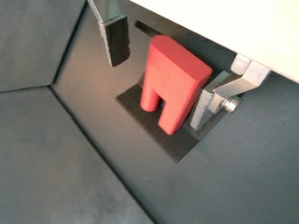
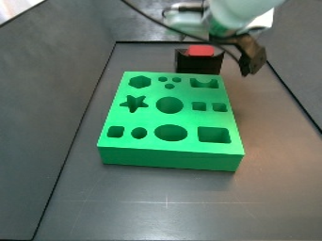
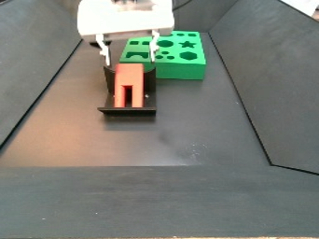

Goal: Pick up the square-circle object. Move up. Rotate the square-circle object. Place the square-circle object on the fixture. Regrasp the square-circle object. Move to above the board. Insert the square-circle object.
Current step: Regrasp the square-circle object, then move to above the board.

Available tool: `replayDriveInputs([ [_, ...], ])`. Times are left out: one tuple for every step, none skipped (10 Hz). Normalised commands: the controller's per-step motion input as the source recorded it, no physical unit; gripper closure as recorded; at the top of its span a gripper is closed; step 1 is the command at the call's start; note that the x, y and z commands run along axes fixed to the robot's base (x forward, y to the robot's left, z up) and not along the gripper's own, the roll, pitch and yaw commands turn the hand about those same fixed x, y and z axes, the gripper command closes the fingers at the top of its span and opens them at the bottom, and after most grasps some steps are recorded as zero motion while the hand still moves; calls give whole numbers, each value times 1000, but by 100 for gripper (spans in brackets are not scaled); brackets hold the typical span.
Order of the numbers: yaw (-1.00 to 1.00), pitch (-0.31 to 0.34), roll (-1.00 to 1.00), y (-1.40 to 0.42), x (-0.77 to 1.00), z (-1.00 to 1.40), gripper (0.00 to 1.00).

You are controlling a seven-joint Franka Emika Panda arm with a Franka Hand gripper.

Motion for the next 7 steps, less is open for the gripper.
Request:
replayDriveInputs([
  [-7,-49,71,18,95,-725,0],
  [-13,-38,69,11,77,-522,0],
  [-13,-34,67,10,76,-422,0],
  [-12,-23,70,8,71,-223,0],
  [0,0,0,0,0,-500,100],
  [-62,80,-39,97,82,1000,100],
  [-62,80,-39,97,82,1000,100],
])
